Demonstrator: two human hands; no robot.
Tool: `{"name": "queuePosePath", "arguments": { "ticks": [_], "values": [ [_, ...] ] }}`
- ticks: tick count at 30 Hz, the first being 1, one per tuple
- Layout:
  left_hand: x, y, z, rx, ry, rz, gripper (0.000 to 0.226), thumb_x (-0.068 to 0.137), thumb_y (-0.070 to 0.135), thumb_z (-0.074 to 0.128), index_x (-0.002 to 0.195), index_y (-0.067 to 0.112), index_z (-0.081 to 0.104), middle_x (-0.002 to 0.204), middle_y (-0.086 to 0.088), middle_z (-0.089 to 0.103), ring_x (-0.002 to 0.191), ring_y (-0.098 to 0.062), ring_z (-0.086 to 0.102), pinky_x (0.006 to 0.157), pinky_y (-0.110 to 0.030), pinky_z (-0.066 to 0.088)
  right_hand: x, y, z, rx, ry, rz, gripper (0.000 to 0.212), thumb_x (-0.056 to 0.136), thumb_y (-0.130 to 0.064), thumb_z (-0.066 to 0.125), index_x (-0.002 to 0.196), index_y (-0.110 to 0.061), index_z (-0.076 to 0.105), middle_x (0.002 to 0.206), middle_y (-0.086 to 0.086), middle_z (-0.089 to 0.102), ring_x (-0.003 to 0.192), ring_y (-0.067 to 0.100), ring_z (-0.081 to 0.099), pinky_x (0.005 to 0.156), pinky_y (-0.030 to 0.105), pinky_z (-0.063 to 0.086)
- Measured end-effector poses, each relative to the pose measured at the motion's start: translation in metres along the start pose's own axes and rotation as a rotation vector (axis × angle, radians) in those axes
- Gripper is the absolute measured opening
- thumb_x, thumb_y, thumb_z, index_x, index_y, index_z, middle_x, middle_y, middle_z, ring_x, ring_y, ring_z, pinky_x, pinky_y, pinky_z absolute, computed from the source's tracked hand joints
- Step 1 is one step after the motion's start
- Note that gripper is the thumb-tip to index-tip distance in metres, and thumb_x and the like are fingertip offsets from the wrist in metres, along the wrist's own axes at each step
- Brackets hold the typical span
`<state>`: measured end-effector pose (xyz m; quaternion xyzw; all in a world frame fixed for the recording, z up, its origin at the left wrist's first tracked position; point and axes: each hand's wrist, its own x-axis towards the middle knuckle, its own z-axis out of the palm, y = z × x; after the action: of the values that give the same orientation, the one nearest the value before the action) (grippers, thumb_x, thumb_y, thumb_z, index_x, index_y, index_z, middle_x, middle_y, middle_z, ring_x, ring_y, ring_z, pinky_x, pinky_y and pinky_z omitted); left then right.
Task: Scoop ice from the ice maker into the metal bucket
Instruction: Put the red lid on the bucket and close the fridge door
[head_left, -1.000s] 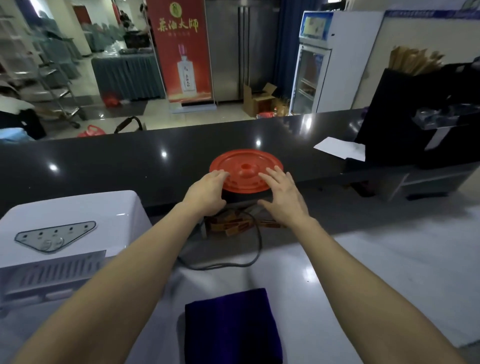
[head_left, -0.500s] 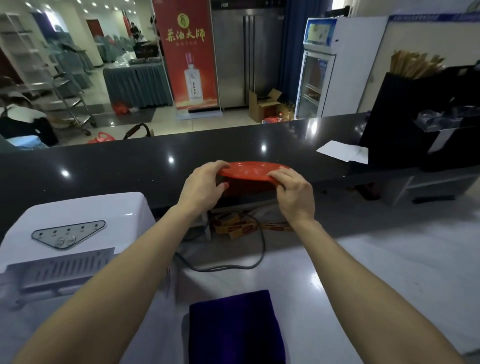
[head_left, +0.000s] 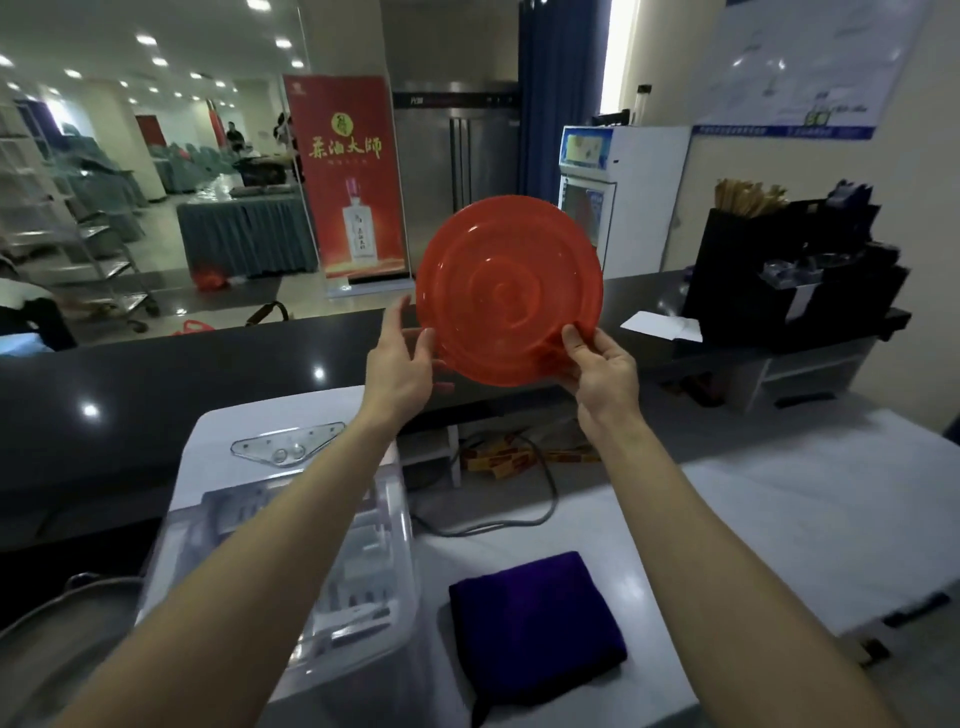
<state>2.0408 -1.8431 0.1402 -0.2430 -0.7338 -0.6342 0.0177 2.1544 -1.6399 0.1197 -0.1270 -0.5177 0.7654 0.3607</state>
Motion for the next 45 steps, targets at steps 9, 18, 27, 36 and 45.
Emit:
{"name": "queuePosePath", "arguments": {
  "ticks": [9,18,27,36,45],
  "values": [
    [-0.079,0.024,-0.094,0.047,-0.009,0.078,0.043,0.11,0.01,0.058,0.152,0.019,0.05,0.103,-0.008,0.078,0.072,-0.024,0.08,0.056,-0.041,0.066,-0.124,-0.002,0.046,-0.316,0.091,-0.16,0.058,0.103,-0.028,0.071,0.155,-0.027,0.047,0.122,-0.001,0.074,0.112,0.013,0.073,0.097,0.036,0.062],
    [-0.139,0.018,-0.186,0.053,0.158,0.069,0.029,0.108,0.011,0.064,0.134,0.014,0.054,0.095,-0.003,0.078,0.065,-0.024,0.079,0.049,-0.039,0.062,-0.188,0.002,0.11,-0.559,-0.012,-0.228,0.056,0.092,-0.033,0.082,0.139,-0.024,0.052,0.119,-0.016,0.065,0.108,0.001,0.065,0.097,0.033,0.06],
    [-0.205,-0.034,-0.313,0.235,0.401,-0.017,0.028,0.104,0.029,0.068,0.132,0.028,0.068,0.094,0.002,0.08,0.072,-0.017,0.078,0.066,-0.04,0.066,-0.262,0.056,0.186,-0.681,-0.111,-0.186,0.025,0.095,-0.039,0.072,0.109,-0.019,0.068,0.087,-0.005,0.073,0.075,0.02,0.075,0.077,0.048,0.064],
    [-0.227,-0.074,-0.422,0.25,0.373,-0.046,0.03,0.106,0.03,0.067,0.135,0.022,0.07,0.098,-0.001,0.08,0.059,-0.025,0.075,0.056,-0.045,0.064,-0.342,0.099,0.264,-0.784,-0.138,-0.201,0.034,0.092,-0.024,0.067,0.125,-0.018,0.063,0.067,-0.001,0.071,0.061,0.018,0.071,0.075,0.045,0.062],
    [-0.213,-0.137,-0.475,0.31,0.09,-0.143,0.031,0.105,0.036,0.066,0.134,0.028,0.074,0.104,0.014,0.079,0.097,-0.008,0.076,0.09,-0.046,0.066,-0.416,0.161,0.3,-0.95,0.111,-0.101,0.034,0.095,-0.025,0.07,0.126,-0.014,0.063,0.079,-0.005,0.071,0.074,0.006,0.065,0.066,0.001,0.038]
  ]
}}
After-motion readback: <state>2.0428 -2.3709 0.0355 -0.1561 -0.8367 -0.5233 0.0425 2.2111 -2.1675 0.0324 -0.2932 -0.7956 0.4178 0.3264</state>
